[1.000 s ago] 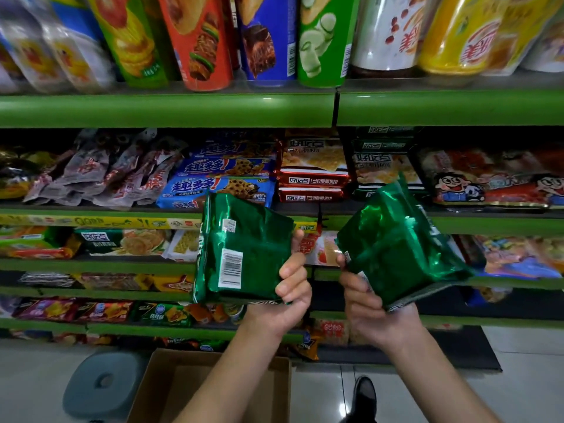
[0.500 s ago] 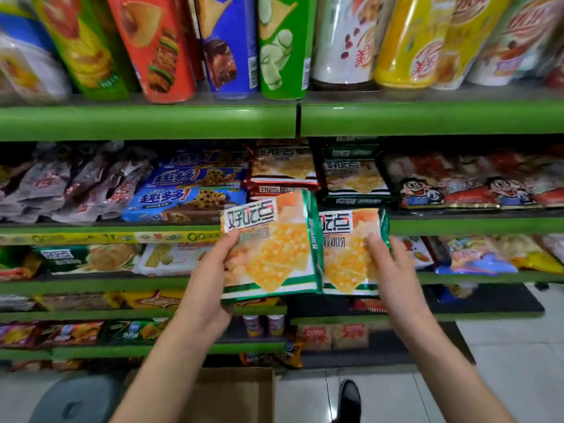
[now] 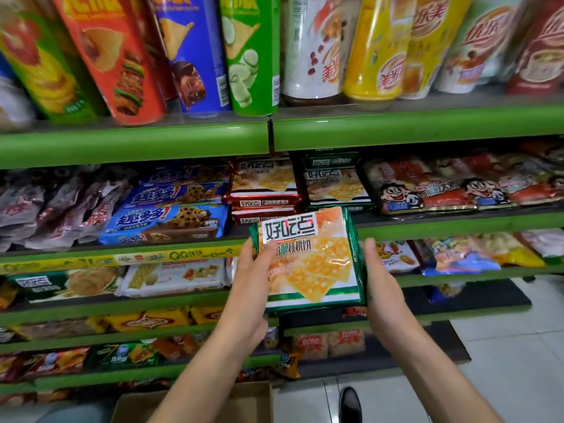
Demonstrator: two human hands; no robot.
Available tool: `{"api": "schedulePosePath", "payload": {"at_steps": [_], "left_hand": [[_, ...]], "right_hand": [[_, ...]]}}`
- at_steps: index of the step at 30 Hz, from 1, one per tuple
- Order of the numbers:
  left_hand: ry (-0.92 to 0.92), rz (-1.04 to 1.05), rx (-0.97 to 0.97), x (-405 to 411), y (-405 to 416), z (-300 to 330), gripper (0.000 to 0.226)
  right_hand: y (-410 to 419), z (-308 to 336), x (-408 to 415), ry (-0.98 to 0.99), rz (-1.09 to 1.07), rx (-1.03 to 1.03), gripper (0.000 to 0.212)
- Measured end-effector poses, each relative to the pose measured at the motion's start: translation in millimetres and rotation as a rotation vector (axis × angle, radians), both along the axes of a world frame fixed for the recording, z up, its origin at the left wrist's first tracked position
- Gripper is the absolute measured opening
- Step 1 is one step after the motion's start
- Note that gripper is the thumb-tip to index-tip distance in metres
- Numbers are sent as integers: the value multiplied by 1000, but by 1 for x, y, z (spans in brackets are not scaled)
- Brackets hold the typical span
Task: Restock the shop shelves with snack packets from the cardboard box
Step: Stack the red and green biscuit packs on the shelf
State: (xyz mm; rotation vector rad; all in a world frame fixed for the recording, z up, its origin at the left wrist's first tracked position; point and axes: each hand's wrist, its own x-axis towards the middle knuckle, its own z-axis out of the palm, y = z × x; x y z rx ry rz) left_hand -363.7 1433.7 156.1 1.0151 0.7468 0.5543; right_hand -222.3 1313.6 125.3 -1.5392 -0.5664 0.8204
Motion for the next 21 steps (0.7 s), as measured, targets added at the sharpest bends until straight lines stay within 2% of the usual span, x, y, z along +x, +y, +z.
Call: {"api": "schedulePosePath", "payload": {"at_steps": [3,6,7,10,12,15,18,20,21], "left_hand": [[56,15,38,6,0,0,56],[60,60,59,11,1,0,65],[41,69,77,12,1,0,64],[-11,53,207,13,-4,2,44],[-41,16,287,12,-8,1,40],[-50,-158,466,10,-14,3,55],[61,-260,681,15,-13,10,71],[148,-278,798,26,-6,19,81],[167,-287,840,33,-1,25,82]], "right_hand": [[-6,-2,3,67,2,189,67],[-13,-8,6,-112,37,216,82],[-15,-9,7,-144,59,201,81],[-15,-7,12,-106,-5,194,63],[-12,-1,16,-13,-94,233,48],[-9,5,22,-11,-206,294,33],[-9,8,30,-304,-199,303,19],[-11,16,41,-309,-94,307,26],[-11,19,50,-295,-42,297,40]]}}
